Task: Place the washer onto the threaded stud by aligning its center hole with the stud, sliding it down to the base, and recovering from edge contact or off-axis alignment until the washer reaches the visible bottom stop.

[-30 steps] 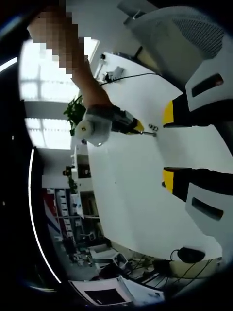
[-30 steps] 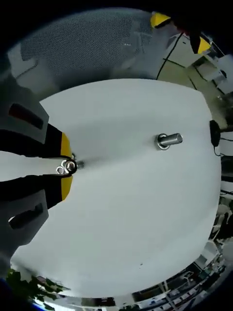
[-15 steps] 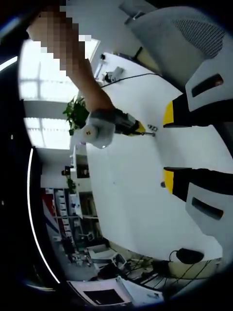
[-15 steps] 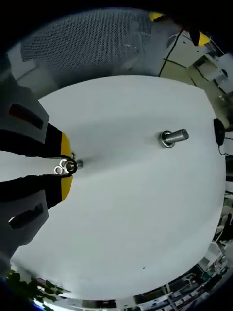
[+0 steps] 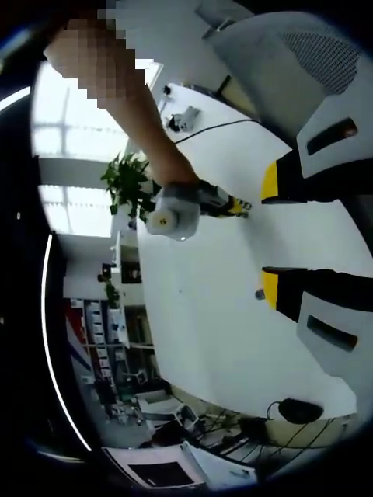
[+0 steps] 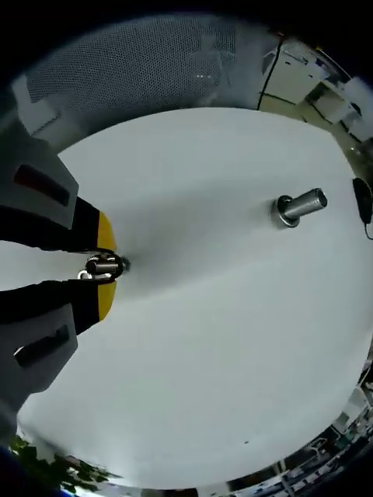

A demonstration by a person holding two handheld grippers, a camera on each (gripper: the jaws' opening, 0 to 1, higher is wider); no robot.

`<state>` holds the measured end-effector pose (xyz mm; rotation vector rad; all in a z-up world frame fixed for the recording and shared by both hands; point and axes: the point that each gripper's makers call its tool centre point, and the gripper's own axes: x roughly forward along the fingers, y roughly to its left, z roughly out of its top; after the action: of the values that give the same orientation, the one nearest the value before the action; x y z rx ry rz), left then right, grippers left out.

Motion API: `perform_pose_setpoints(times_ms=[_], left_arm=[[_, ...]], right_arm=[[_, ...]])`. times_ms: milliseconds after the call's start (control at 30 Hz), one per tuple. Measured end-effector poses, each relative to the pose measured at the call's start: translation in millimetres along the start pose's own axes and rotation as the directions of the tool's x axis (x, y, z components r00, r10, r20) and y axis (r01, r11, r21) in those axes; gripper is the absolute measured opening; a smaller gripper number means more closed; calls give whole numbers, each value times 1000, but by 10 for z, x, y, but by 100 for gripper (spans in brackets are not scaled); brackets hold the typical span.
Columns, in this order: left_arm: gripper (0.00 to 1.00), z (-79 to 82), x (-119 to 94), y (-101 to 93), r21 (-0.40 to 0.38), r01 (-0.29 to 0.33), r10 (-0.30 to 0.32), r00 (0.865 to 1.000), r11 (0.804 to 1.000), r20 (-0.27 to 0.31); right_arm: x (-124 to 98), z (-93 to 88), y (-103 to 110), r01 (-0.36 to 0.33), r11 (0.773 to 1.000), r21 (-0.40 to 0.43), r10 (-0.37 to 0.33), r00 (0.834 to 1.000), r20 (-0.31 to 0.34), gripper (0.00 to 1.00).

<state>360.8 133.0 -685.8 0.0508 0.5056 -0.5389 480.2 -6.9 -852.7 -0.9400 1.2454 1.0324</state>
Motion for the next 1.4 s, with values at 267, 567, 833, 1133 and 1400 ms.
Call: perform_pose_setpoints(times_ms=[267,567,833,1133,1400], left_arm=[[30,-1,-5,9,-9,-3,3,1000,1000,2],[30,-3,-17,17,-11,-7,7,1000,1000,4],[30,8,-33,44,-11,-21,21,1000,1000,10],[31,15,-32,43,-11,-21,21,1000,1000,12],[31,3,-36,58,-14,-28,28,1000,1000,8]], right_arm=[[124,-26,-2,-8,1000,8,8,1000,-13,14],[162,-32,14,-11,1000,13,11,1000,-4,15],[58,-80,-24,8,1000,4,-8,1000,30,21],[-33,-347,-114,31,999,19,-31,999,16,21],[56,-510,-190,24,986,167,-31,999,41,21]])
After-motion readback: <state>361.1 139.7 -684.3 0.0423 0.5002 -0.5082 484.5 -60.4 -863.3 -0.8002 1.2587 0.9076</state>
